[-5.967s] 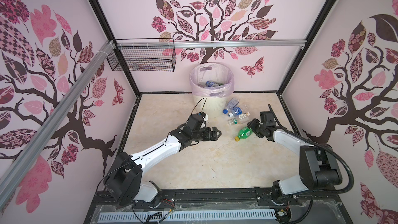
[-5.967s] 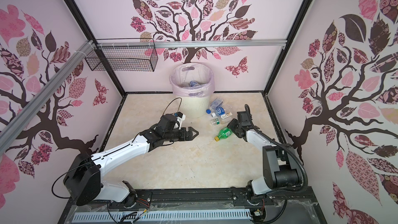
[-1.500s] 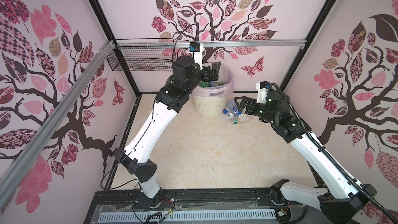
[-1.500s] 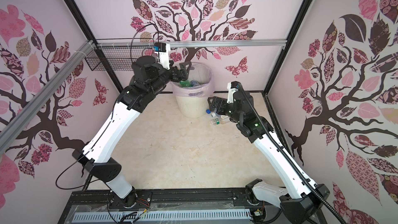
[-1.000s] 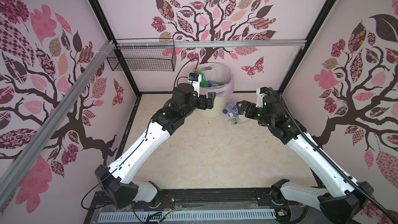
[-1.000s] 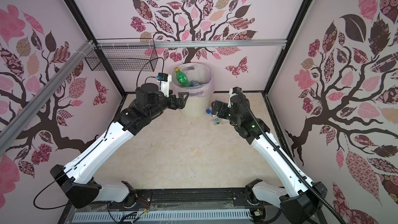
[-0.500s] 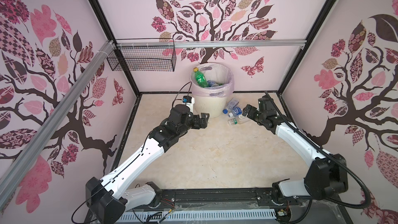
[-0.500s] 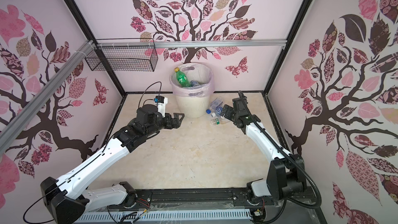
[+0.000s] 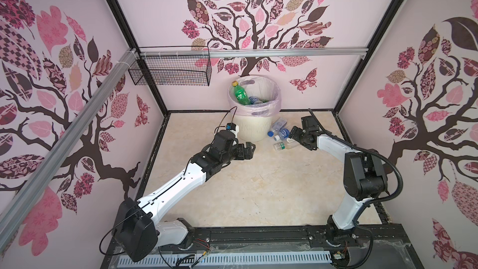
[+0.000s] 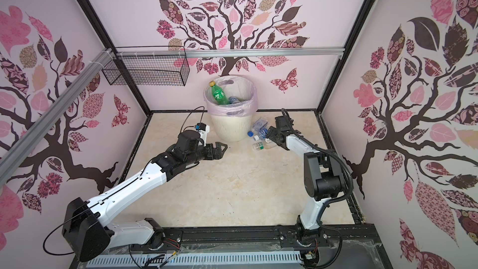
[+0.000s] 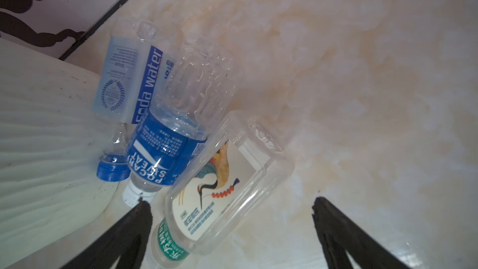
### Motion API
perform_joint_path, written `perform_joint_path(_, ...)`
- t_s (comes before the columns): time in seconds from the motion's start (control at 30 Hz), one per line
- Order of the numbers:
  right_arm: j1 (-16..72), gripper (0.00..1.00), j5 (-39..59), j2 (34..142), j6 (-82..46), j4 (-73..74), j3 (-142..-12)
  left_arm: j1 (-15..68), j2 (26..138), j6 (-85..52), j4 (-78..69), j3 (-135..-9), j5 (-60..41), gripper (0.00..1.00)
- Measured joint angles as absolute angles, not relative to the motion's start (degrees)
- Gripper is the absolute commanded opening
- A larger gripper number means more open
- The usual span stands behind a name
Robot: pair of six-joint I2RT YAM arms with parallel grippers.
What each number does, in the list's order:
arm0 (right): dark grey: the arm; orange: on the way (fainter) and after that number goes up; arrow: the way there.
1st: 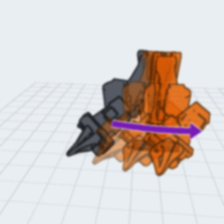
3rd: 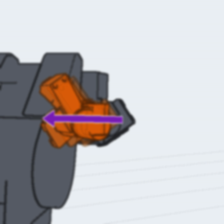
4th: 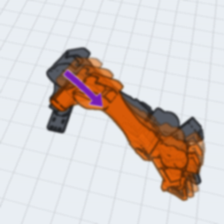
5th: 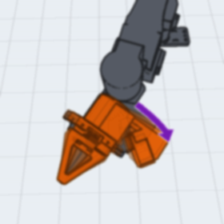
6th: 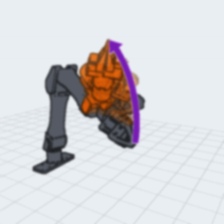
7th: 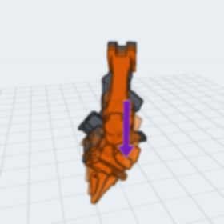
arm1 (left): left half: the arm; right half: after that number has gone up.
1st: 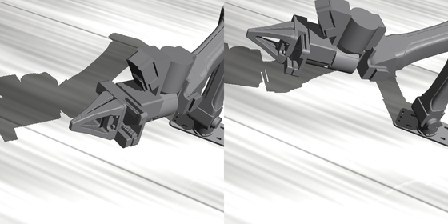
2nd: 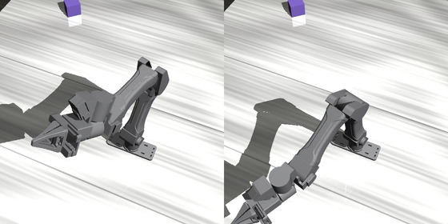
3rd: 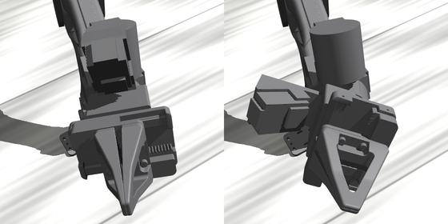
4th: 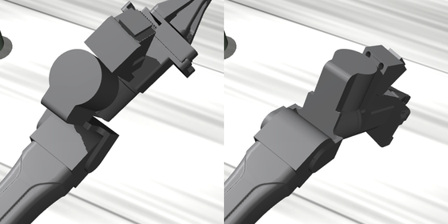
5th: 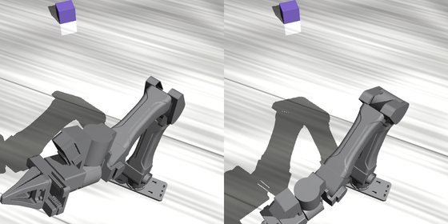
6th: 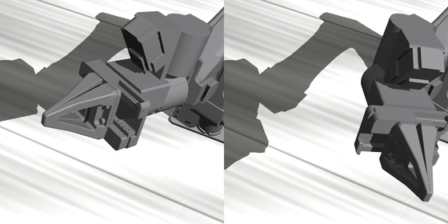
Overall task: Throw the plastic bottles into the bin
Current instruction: 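Draw left gripper back from the bin while right gripper moves to the bottles, then lower right gripper onto the flat bird-label bottle and close on it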
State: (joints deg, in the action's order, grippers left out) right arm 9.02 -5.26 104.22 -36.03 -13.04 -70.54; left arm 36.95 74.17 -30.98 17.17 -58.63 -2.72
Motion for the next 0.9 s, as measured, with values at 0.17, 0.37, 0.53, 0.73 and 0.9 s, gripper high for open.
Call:
perform_joint_path(0.17, 8.9, 0.99, -5.2, 107.1, -36.0, -12.6, -71.3, 36.9, 74.2, -31.5, 16.4, -57.2, -2.7, 0.97)
perform_joint_path(0.37, 8.9, 1.0, -3.6, 108.6, -36.0, -11.6, -71.3, 36.9, 74.2, -31.4, 16.1, -56.8, -2.7, 0.97)
perform_joint_path(0.53, 8.9, 0.96, -3.6, 108.9, -35.9, -10.8, -71.3, 36.7, 74.2, -31.4, 15.9, -56.8, -2.7, 0.97)
perform_joint_path(0.73, 8.9, 0.92, -2.6, 109.2, -35.3, -10.0, -71.3, 36.6, 74.2, -31.4, 15.9, -56.8, -2.7, 0.97)
perform_joint_path(0.9, 8.9, 0.91, -1.2, 109.0, -34.5, -8.3, -69.8, 36.6, 74.2, -31.4, 15.7, -56.3, -2.7, 0.97)
